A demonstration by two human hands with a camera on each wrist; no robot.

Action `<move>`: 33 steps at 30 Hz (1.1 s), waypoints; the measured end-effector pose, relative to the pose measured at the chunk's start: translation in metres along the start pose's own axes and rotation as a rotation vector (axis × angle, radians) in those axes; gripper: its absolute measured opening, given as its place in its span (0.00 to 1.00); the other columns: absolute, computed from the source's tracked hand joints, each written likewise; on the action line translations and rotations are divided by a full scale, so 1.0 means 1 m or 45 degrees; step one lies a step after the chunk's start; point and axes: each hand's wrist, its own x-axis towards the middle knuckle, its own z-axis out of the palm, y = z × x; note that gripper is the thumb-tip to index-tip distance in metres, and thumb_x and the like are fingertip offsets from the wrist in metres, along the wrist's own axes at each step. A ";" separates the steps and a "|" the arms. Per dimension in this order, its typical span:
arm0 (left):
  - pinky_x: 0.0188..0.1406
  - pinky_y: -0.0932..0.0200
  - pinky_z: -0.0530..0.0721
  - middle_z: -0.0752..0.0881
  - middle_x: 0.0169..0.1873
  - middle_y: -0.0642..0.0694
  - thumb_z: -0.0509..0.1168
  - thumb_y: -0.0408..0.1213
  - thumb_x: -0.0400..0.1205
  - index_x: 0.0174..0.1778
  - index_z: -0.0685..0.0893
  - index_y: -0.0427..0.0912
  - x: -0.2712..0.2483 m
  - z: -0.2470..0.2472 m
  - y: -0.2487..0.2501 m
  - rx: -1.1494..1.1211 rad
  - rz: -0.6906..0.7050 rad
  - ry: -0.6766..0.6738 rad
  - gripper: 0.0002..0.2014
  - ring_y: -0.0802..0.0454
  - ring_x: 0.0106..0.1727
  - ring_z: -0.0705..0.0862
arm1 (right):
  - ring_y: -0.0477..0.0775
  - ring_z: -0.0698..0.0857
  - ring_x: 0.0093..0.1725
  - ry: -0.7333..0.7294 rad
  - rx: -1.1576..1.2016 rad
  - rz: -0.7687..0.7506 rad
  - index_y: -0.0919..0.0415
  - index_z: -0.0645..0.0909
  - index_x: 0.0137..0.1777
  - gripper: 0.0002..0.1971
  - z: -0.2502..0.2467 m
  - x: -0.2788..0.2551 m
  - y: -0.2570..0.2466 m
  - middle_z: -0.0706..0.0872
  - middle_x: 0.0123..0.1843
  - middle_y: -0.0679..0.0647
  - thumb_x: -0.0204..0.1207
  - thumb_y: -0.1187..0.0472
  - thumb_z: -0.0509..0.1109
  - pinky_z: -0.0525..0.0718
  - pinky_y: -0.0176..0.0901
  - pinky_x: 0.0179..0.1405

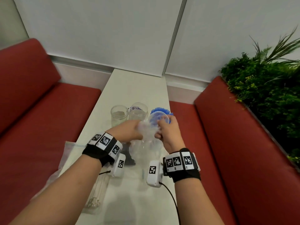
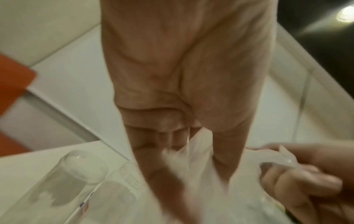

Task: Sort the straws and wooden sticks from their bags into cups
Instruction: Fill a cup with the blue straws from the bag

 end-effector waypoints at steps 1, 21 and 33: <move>0.38 0.48 0.90 0.90 0.48 0.46 0.73 0.41 0.77 0.56 0.83 0.49 0.001 -0.003 -0.004 -0.207 0.020 0.073 0.12 0.48 0.42 0.90 | 0.45 0.75 0.23 -0.007 0.052 -0.060 0.54 0.72 0.64 0.12 -0.008 0.001 -0.005 0.79 0.35 0.53 0.86 0.63 0.69 0.75 0.38 0.21; 0.15 0.64 0.68 0.78 0.26 0.46 0.76 0.58 0.72 0.33 0.91 0.43 -0.021 -0.073 -0.069 -0.669 -0.555 0.800 0.19 0.54 0.17 0.72 | 0.54 0.82 0.37 -0.068 -0.745 -0.187 0.55 0.92 0.45 0.07 -0.129 0.036 0.031 0.89 0.38 0.60 0.83 0.62 0.74 0.81 0.46 0.42; 0.36 0.48 0.92 0.87 0.39 0.42 0.68 0.34 0.83 0.57 0.87 0.33 -0.013 -0.048 -0.012 -1.449 -0.290 0.559 0.11 0.38 0.39 0.91 | 0.60 0.91 0.62 -0.834 -0.523 0.089 0.52 0.85 0.70 0.28 -0.080 0.035 0.052 0.92 0.63 0.56 0.70 0.56 0.86 0.90 0.51 0.55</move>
